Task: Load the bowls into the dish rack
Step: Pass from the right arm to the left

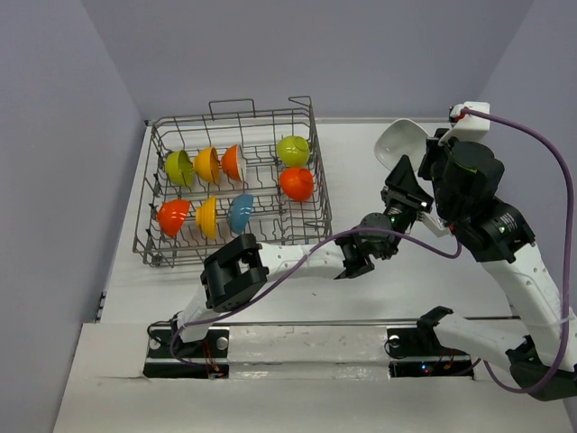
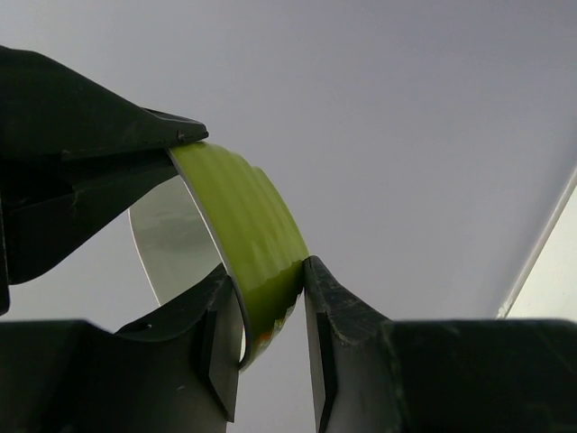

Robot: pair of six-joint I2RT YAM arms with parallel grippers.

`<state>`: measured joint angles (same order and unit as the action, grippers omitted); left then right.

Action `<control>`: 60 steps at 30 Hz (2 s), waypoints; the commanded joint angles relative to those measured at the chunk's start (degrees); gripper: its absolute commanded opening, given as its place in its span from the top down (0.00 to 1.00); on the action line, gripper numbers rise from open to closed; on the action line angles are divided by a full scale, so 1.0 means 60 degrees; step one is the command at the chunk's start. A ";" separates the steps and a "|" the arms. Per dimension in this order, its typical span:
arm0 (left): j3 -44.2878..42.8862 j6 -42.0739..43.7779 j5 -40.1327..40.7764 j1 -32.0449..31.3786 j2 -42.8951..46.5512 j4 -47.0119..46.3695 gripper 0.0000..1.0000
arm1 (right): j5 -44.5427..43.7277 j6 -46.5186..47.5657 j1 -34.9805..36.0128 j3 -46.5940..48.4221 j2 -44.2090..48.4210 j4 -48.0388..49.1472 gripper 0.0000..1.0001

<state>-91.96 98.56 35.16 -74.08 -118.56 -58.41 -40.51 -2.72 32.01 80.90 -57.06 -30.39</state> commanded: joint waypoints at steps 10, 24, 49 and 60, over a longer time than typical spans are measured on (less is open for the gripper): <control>-0.0332 -0.0109 0.0410 -0.0016 0.0556 -0.0269 1.00 | 0.0028 0.0073 0.0100 0.0051 0.0340 0.1301 0.99; -0.0566 -0.0153 0.0703 -0.0133 0.0864 0.0302 1.00 | 0.0819 -0.0132 0.0100 -0.0110 0.0398 0.1579 0.83; -0.0757 -0.0533 0.1113 -0.0148 0.1435 0.0755 1.00 | 0.1244 -0.0352 0.0100 -0.0036 0.0559 0.1726 0.50; -0.0611 -0.1163 0.1260 -0.0177 0.2035 0.1473 1.00 | 0.1068 -0.0411 0.0100 0.0242 0.0677 0.1477 0.43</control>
<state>-93.25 93.25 41.41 -74.63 -111.83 -46.92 -32.32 -4.95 32.38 80.16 -54.19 -24.77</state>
